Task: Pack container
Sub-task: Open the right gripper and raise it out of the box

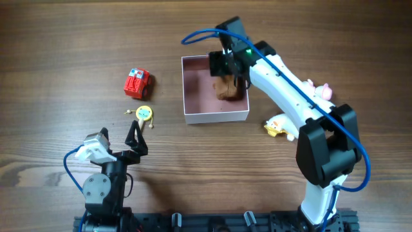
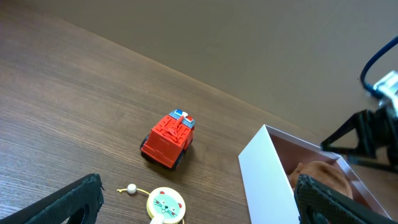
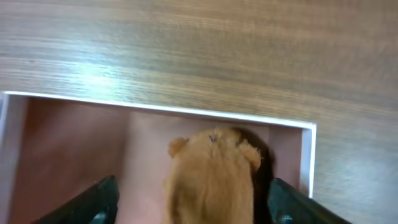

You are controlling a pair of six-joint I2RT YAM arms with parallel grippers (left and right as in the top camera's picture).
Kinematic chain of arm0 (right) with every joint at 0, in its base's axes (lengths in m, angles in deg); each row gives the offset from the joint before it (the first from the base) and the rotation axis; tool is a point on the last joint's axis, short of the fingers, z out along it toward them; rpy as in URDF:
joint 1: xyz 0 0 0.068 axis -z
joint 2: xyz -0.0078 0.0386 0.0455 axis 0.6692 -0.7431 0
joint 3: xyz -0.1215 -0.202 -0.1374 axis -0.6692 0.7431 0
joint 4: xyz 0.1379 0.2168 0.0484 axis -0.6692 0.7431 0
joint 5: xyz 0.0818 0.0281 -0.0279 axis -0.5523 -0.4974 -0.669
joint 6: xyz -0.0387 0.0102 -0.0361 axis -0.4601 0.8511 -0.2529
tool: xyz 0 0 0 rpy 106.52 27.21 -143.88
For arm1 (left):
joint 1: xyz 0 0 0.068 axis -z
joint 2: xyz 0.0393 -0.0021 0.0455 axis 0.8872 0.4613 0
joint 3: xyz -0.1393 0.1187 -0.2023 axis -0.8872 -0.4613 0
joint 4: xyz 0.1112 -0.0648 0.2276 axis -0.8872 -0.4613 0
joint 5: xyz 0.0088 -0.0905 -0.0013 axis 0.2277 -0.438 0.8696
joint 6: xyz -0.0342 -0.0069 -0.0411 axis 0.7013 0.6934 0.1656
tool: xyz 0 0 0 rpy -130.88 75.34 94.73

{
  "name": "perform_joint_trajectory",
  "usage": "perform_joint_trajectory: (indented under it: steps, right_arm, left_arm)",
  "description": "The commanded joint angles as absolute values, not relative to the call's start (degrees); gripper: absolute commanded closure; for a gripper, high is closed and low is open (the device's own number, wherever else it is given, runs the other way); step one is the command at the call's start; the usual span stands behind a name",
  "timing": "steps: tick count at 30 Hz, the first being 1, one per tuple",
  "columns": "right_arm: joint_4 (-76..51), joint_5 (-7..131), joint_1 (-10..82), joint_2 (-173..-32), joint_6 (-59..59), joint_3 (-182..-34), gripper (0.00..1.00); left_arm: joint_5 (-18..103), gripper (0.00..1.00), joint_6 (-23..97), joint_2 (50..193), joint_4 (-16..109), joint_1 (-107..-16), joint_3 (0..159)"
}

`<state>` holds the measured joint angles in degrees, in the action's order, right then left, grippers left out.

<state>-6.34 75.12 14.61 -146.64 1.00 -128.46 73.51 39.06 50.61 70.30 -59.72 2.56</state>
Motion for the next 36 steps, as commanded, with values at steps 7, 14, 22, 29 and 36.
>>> perform_joint_trajectory:
  steps: [7, 14, 22, 29, 36]
  right_arm:
    - [-0.87, 77.22, 8.93, -146.22, -3.53, -132.33, 0.96]
    - [-0.11, 79.56, 7.81, -146.27, -3.5, -131.15, 0.96]
    - [6.8, 92.78, 8.58, -140.8, 1.72, -131.34, 0.96]
    - [19.24, 89.77, 16.45, -126.31, 14.62, -131.32, 0.96]
    - [26.95, 83.78, 24.95, -124.12, 20.28, -128.24, 0.96]
  left_arm:
    - [73.86, 0.0, 37.97, 50.42, 70.59, -60.2, 2.26]
    - [73.86, 0.0, 37.97, 50.42, 70.59, -60.2, 2.26]
    - [73.86, 0.0, 37.97, 50.42, 70.59, -60.2, 2.26]
    - [73.86, 0.0, 37.97, 50.42, 70.59, -60.2, 2.26]
    - [73.84, 0.0, 37.97, 50.42, 70.59, -60.2, 2.26]
